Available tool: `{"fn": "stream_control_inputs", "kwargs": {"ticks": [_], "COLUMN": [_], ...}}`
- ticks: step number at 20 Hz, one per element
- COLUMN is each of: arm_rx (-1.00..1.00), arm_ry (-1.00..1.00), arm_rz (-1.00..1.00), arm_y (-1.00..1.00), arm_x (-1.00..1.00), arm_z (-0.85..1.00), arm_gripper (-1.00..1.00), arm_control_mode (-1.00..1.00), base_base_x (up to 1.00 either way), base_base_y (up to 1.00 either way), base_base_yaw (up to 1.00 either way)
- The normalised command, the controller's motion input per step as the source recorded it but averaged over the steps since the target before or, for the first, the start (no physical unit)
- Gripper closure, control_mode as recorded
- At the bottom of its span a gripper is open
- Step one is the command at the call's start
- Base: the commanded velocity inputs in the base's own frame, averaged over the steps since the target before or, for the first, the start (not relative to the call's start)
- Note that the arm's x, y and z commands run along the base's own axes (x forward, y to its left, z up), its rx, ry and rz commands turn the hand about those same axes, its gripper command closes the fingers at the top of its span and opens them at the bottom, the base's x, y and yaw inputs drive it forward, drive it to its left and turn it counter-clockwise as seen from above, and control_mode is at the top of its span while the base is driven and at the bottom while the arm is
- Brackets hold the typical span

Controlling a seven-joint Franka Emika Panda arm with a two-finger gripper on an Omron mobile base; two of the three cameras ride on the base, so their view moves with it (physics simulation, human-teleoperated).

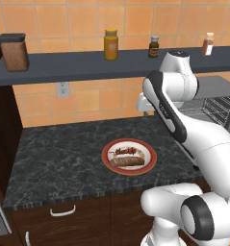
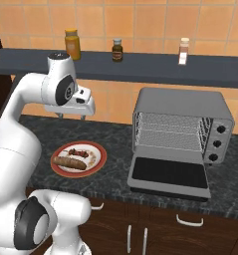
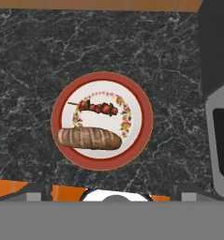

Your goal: Pick up the kebab skewer and baguette bread, and place them inside the toaster oven. Close the toaster oven door and start by setting the timer.

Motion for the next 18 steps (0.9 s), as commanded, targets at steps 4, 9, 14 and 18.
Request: {"fn": "stream_control_inputs", "kwargs": {"ticks": [4, 9, 14, 18], "arm_rx": [0.0, 0.04, 0.19, 0.07], "arm_ry": [0.0, -0.05, -0.32, -0.25], "arm_rz": [0.0, 0.0, 0.22, 0.35], "arm_y": [0.0, -0.27, -0.99, -1.0], "arm_x": [0.0, -0.29, -0.43, 0.04], "arm_z": [0.0, -0.11, -0.09, -0.15], "arm_gripper": [-1.0, -1.0, -1.0, -1.0], "arm_control_mode": [-1.0, -1.0, -1.0, -1.0], "base_base_x": [0.0, 0.0, 0.0, 0.0], "base_base_y": [0.0, 0.0, 0.0, 0.0], "base_base_yaw": [0.0, 0.0, 0.0, 0.0]}}
